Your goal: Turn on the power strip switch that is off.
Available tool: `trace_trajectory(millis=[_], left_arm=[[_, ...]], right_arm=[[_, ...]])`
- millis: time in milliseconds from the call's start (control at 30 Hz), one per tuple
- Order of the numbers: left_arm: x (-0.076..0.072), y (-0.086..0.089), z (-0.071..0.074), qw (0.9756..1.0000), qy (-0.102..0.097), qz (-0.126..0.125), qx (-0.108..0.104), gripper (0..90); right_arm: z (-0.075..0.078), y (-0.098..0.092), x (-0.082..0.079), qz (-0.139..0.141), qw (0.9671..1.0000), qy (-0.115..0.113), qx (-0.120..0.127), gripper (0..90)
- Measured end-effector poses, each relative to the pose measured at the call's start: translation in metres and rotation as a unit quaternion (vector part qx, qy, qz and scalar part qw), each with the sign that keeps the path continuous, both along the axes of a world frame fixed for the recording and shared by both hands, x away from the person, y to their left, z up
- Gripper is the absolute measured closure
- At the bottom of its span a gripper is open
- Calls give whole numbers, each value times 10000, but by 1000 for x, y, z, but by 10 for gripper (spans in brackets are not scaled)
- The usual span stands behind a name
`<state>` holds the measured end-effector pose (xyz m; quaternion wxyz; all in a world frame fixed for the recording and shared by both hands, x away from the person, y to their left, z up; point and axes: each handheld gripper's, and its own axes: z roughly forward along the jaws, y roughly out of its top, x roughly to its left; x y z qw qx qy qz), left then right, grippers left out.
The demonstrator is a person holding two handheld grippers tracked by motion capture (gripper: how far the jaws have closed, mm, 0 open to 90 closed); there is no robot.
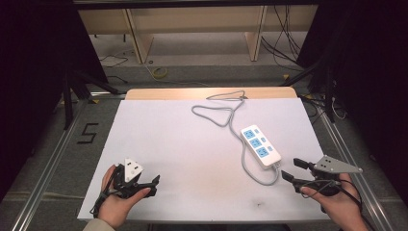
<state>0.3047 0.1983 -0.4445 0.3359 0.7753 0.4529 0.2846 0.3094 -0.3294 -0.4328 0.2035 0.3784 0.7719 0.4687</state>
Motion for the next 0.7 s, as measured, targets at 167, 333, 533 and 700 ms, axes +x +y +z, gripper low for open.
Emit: trace_trajectory(millis=[167, 333, 533, 700], left_arm=[[0, -1, 0, 10000, -7, -3, 38, 128], [0, -2, -1, 10000, -2, -26, 62, 129], [1, -3, -1, 10000, 36, 1, 35, 131], [1, -4, -1, 10000, 9, 21, 26, 134]], right_arm=[[1, 0, 0, -8, 9999, 15, -156, 391], [2, -1, 0, 37, 9994, 5, -336, 502], [5, 0, 1, -57, 9989, -115, -452, 673], [9, 1, 6, -167, 9986, -126, -489, 861]])
